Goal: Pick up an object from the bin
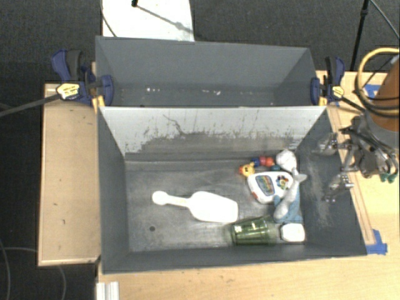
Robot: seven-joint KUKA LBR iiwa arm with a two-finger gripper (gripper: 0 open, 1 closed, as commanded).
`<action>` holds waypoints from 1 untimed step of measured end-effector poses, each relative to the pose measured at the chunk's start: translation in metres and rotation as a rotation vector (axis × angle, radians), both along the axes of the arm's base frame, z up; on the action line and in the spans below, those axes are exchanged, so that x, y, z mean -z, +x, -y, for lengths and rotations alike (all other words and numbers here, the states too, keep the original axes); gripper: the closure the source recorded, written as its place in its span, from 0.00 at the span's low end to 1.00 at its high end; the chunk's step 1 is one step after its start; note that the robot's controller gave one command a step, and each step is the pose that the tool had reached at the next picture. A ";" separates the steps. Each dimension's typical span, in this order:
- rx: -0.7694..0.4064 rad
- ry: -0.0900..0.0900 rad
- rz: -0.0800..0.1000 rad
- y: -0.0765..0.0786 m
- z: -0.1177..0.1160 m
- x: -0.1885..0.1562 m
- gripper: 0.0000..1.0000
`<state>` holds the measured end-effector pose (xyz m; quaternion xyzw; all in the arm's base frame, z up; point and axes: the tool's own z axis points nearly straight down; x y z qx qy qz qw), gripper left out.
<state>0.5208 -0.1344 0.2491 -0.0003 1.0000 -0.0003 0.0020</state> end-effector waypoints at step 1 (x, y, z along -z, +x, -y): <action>-0.131 -0.001 0.003 0.014 -0.001 0.040 0.00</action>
Offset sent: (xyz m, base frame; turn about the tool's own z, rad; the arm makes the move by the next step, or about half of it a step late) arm 0.0591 0.0152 -0.0891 -0.4365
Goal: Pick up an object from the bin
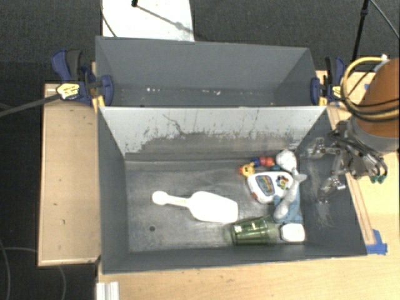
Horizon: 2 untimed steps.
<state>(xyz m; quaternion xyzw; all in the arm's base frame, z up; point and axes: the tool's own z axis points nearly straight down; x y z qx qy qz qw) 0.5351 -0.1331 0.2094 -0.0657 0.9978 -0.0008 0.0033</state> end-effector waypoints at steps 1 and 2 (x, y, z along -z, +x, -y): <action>-0.275 -0.002 0.000 0.034 -0.010 0.036 0.00; -0.499 -0.001 -0.004 0.029 -0.013 0.056 0.00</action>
Offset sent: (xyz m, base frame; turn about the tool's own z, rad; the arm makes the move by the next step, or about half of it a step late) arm 0.0231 0.0134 -0.0620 -0.5171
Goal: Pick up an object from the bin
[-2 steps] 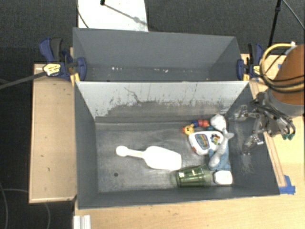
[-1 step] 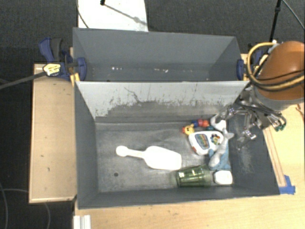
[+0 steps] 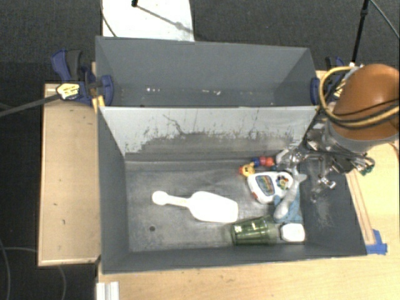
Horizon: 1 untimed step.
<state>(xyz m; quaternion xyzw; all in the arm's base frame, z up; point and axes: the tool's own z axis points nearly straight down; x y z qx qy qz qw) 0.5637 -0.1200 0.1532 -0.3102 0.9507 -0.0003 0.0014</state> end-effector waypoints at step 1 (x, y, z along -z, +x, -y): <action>-0.142 -0.002 0.008 0.008 0.003 0.059 0.00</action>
Offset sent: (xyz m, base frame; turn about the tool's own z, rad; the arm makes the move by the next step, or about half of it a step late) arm -0.0058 0.0013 -0.0832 -0.2769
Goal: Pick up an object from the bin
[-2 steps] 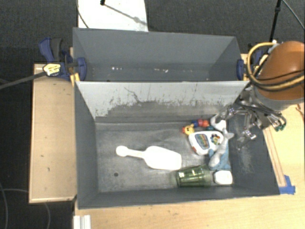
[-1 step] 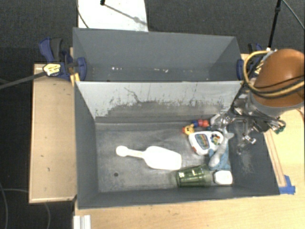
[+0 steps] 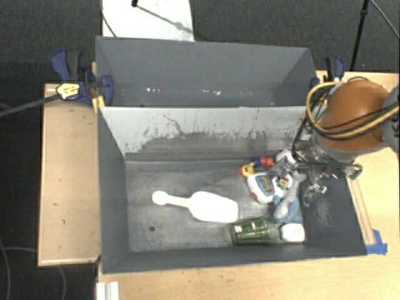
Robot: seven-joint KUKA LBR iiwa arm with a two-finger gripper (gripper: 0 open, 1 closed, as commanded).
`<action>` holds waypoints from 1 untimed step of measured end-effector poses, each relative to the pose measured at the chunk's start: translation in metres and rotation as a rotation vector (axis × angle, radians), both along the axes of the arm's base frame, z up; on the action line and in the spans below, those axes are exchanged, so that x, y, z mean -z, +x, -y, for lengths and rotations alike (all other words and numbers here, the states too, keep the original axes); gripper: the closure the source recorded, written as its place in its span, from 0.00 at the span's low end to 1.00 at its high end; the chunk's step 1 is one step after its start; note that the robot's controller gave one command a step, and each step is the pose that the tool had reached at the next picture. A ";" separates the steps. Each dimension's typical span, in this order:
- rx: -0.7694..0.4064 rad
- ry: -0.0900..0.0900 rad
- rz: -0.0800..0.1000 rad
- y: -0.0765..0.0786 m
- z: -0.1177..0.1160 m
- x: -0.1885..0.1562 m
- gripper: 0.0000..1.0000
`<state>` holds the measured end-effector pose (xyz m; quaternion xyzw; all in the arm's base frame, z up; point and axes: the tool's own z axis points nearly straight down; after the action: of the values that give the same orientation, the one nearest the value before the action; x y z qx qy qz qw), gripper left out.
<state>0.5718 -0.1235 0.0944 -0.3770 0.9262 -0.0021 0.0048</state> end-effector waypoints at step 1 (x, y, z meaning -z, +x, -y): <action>-0.132 -0.003 0.046 0.002 -0.006 0.008 1.00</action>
Offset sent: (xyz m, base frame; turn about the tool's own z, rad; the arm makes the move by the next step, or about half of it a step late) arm 0.0000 0.0000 0.0000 0.0000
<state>0.5740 -0.1170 0.0866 -0.4372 0.8989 -0.0120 0.0256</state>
